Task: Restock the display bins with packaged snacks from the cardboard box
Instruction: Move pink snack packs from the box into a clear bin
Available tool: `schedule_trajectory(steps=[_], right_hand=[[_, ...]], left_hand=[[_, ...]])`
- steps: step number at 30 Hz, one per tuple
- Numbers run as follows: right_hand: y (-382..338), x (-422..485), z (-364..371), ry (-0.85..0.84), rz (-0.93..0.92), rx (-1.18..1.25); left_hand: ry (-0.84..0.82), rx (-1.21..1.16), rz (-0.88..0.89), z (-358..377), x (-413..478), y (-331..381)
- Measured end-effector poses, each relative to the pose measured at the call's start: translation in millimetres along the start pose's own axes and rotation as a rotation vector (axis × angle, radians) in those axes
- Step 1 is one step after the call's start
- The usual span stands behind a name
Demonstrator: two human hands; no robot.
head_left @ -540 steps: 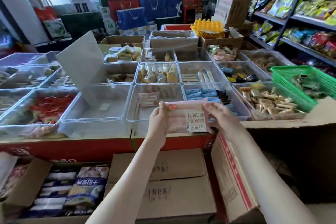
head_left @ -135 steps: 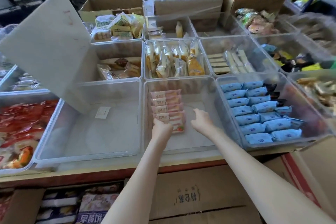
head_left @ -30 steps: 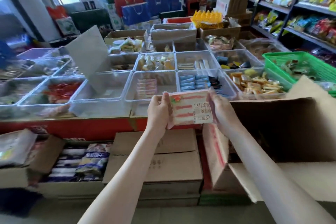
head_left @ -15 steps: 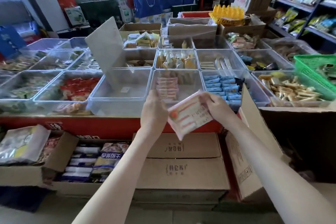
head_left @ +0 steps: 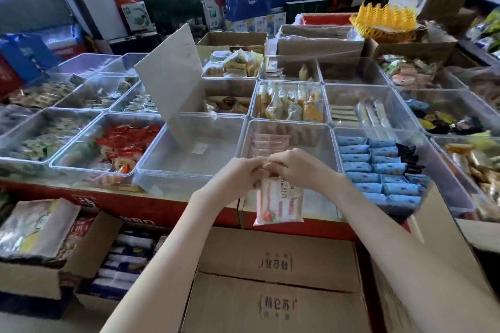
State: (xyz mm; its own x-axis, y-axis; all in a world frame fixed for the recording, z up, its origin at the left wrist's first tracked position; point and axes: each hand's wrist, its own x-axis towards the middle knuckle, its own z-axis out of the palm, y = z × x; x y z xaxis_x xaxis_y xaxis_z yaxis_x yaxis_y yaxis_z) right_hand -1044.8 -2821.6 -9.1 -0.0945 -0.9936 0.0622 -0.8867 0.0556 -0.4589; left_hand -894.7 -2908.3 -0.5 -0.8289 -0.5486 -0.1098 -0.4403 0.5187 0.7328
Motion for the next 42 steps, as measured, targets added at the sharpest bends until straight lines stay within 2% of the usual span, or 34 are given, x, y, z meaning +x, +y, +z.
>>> schedule_trajectory(steps=[3, 5, 8, 10, 11, 14, 18, 20, 23, 25, 27, 29, 35, 38, 42], right_hand=[[11.6, 20.7, -2.3, -0.019, 0.0, 0.107], [28.9, 28.3, -3.6, 0.111, 0.092, 0.283], [62.2, 35.6, 5.7, 0.402, 0.486, 0.63], [81.2, 39.7, 23.6, 0.406, 0.748, 0.886], [88.0, 41.9, 35.0, 0.38, 0.813, 1.036], [95.7, 53.6, 54.3, 0.36, 0.808, 1.35], [110.3, 73.1, 64.2, 0.516, 0.769, 1.361], [124.4, 75.7, 72.9, 0.494, 0.832, 1.238], [144.9, 77.1, 84.2, 0.356, 0.919, 1.105], [150.9, 81.4, 88.8, 0.213, 0.958, 1.016], [156.3, 88.3, 97.0, 0.074, 1.003, 0.93], [163.3, 96.2, 109.2, 0.008, 1.046, 0.938], [174.6, 105.7, 140.8, -0.076, 1.15, 1.092], [172.6, 106.2, 144.7, -0.066, 1.126, 1.107], [162.6, 96.2, 136.0, -0.055, 1.055, 1.089]], left_hand=[[0.077, -0.095, -0.03, -1.7, 17.7, -17.0], [0.172, -0.111, -0.059, -4.1, 35.9, -32.8], [0.361, -0.384, -0.152, -10.5, 62.8, -53.7], [0.436, -0.636, -0.212, -11.2, 81.3, -59.9], [0.441, -0.741, -0.235, -9.9, 90.0, -61.2], [0.381, -0.928, -0.266, -2.7, 114.7, -62.5], [0.295, -1.05, -0.347, 15.8, 138.2, -76.1], [0.222, -0.948, -0.41, 28.6, 149.0, -91.4], [0.047, -0.485, -0.495, 42.4, 163.7, -105.8], [-0.082, -0.273, -0.548, 47.7, 173.1, -106.5], [-0.237, -0.14, -0.584, 53.8, 180.0, -103.2], [-0.288, -0.053, -0.572, 62.2, 189.9, -105.9], [-0.365, -0.044, -0.639, 79.9, 203.8, -123.9], [-0.348, -0.137, -0.626, 86.7, 203.8, -125.4], [-0.289, -0.171, -0.732, 85.7, 201.1, -124.4]])
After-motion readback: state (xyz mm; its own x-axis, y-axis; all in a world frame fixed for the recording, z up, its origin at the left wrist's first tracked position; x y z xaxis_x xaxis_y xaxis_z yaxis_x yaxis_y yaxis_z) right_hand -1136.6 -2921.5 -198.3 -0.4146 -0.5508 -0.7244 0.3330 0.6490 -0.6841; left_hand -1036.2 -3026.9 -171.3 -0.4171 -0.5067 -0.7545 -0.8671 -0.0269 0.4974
